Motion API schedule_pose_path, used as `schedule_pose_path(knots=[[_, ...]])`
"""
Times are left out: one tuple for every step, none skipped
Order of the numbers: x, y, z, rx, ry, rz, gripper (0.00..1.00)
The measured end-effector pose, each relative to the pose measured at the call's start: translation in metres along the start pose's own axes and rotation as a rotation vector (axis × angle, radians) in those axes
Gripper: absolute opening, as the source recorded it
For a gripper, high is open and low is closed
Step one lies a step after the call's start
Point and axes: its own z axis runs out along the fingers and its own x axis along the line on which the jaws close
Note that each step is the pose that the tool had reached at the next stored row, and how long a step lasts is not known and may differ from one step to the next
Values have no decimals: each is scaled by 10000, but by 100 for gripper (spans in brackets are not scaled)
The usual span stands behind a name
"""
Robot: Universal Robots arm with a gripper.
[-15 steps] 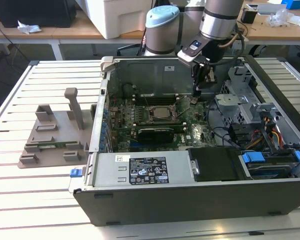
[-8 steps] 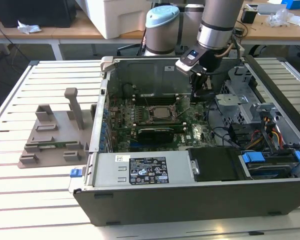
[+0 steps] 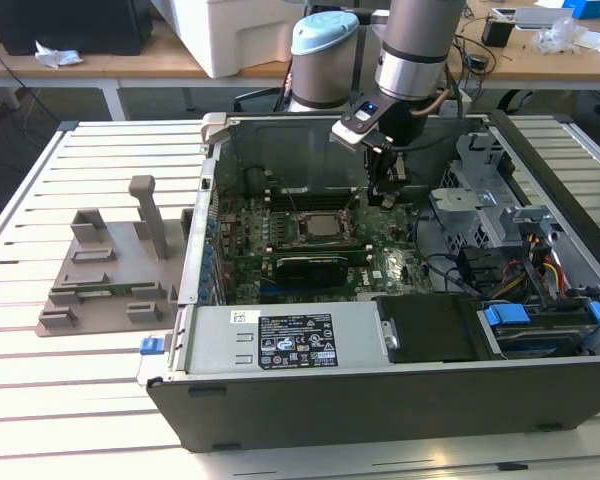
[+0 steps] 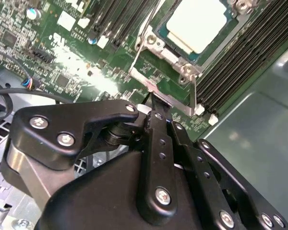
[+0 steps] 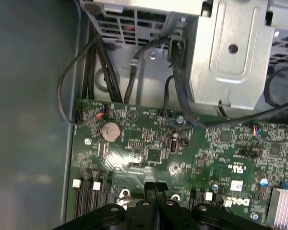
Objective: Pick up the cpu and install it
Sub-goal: 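Close the cpu cover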
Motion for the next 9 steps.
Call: schedule_pose_path(knots=[[2, -14, 1, -1, 0, 1, 11], [3, -28, 2, -3, 0, 1, 11], [5, -48, 3, -5, -1, 0, 11], [8, -73, 5, -8, -1, 1, 11], [11, -94, 7, -11, -1, 1, 11], [14, -120, 9, -15, -1, 1, 11], [17, -144, 10, -18, -2, 0, 11], [20, -171, 12, -19, -2, 1, 11], [22, -191, 14, -20, -2, 2, 11]])
